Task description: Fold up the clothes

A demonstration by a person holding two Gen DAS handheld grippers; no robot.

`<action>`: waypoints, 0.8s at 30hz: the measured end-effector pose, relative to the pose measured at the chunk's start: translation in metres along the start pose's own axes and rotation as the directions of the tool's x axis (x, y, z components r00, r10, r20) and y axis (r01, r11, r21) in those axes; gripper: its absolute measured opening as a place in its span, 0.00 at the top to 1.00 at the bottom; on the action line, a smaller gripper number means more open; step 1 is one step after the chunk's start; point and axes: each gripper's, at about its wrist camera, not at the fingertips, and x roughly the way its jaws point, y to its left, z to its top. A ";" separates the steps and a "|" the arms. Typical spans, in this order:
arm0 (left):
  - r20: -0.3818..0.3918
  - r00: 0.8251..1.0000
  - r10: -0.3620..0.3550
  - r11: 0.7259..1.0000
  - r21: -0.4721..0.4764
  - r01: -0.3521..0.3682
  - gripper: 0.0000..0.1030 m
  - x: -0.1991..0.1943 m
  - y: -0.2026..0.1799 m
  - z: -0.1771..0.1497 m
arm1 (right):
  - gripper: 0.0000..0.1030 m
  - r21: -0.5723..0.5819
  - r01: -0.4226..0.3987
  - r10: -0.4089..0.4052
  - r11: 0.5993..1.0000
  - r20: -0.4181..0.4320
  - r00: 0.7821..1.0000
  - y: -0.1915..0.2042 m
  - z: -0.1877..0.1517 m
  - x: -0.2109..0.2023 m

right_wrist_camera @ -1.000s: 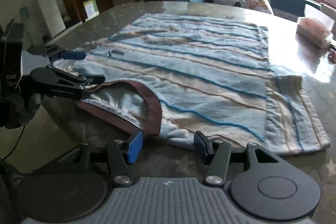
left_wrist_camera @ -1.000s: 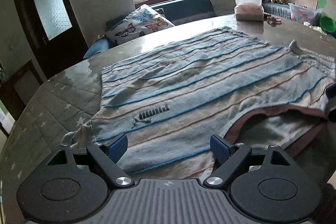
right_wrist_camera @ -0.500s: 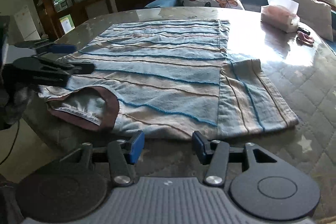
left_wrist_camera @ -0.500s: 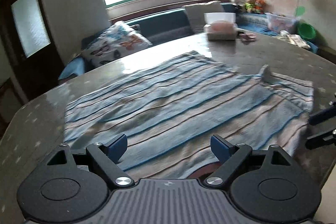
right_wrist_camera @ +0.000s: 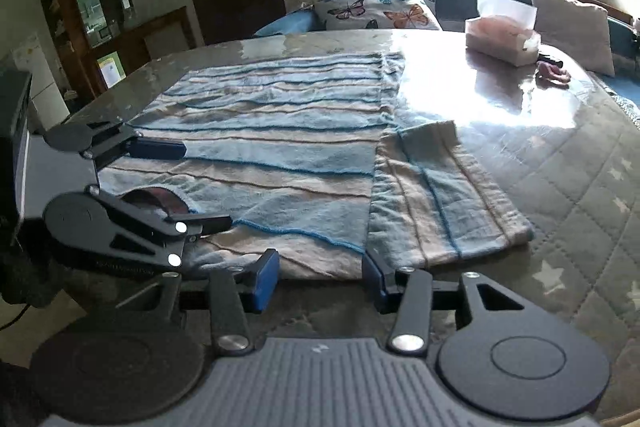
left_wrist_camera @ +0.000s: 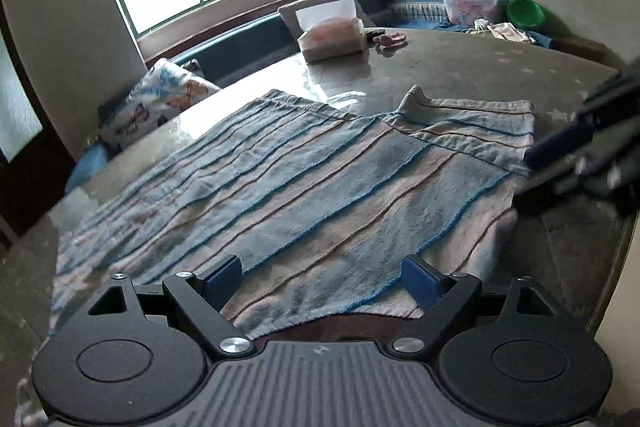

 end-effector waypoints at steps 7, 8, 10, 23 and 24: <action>0.012 1.000 -0.007 1.000 -0.019 0.007 0.12 -0.005 0.003 0.006 | 0.55 0.135 0.158 -0.164 0.978 0.037 0.986 -0.040 0.001 -0.005; 0.014 1.000 -0.009 1.000 -0.023 0.010 0.12 -0.005 0.004 0.007 | 0.55 0.155 0.188 -0.197 0.970 0.039 0.980 -0.047 0.000 -0.004; 0.017 1.000 -0.009 1.000 -0.026 0.010 0.12 -0.005 0.004 0.008 | 0.57 0.187 0.228 -0.239 0.956 0.038 0.970 -0.058 0.000 -0.002; 0.011 1.000 -0.026 0.998 -0.052 0.027 0.08 -0.001 0.004 0.009 | 0.97 0.260 0.327 -0.355 0.908 0.068 0.932 -0.068 0.003 0.005; 0.010 1.000 -0.026 0.998 -0.056 0.027 0.08 -0.001 0.005 0.009 | 0.97 0.267 0.323 -0.353 0.908 0.073 0.933 -0.068 0.004 0.003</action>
